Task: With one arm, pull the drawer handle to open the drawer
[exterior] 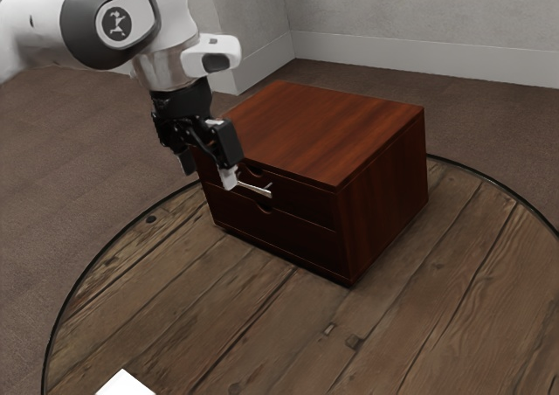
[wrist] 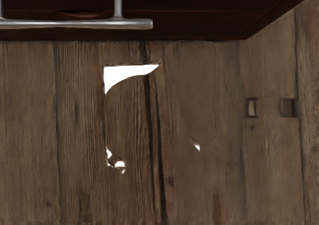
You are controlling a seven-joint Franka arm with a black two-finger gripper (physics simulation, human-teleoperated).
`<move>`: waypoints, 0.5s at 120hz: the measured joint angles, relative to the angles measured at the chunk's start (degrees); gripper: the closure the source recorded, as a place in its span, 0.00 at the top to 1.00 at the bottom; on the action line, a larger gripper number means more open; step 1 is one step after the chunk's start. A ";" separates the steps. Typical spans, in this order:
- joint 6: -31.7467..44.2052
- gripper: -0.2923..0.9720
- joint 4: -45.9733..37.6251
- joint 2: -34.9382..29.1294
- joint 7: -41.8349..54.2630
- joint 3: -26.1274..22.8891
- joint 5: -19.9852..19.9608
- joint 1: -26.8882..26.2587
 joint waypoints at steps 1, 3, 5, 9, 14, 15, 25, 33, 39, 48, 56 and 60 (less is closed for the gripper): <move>-0.03 0.75 -0.13 -0.18 -0.04 -0.03 -0.01 0.01; -0.08 0.75 -0.39 -0.61 -0.13 -0.03 -0.04 -0.01; -0.12 0.75 -0.70 -1.08 -0.21 -0.02 -0.06 -0.03; -0.20 0.75 -1.19 -1.78 -0.37 -0.01 -0.10 -0.06; -0.29 0.75 -1.58 -2.50 -0.56 -0.07 -0.13 -0.01; -0.31 0.75 -1.62 -2.61 -0.60 -0.09 -0.14 0.01; -1.08 0.75 -1.52 -3.39 -0.99 0.58 -0.19 -0.67; -1.83 0.75 -1.33 -4.03 -3.60 1.00 0.13 -1.14; -2.24 0.75 -1.49 -4.25 -8.72 0.87 0.16 -1.03; -1.62 0.75 -1.36 -4.28 -19.95 -0.90 -0.29 0.72; -0.86 0.75 -1.39 -3.12 -29.86 -1.58 -1.05 1.32; -0.54 0.75 -1.36 -2.26 -34.42 -1.60 -1.29 1.25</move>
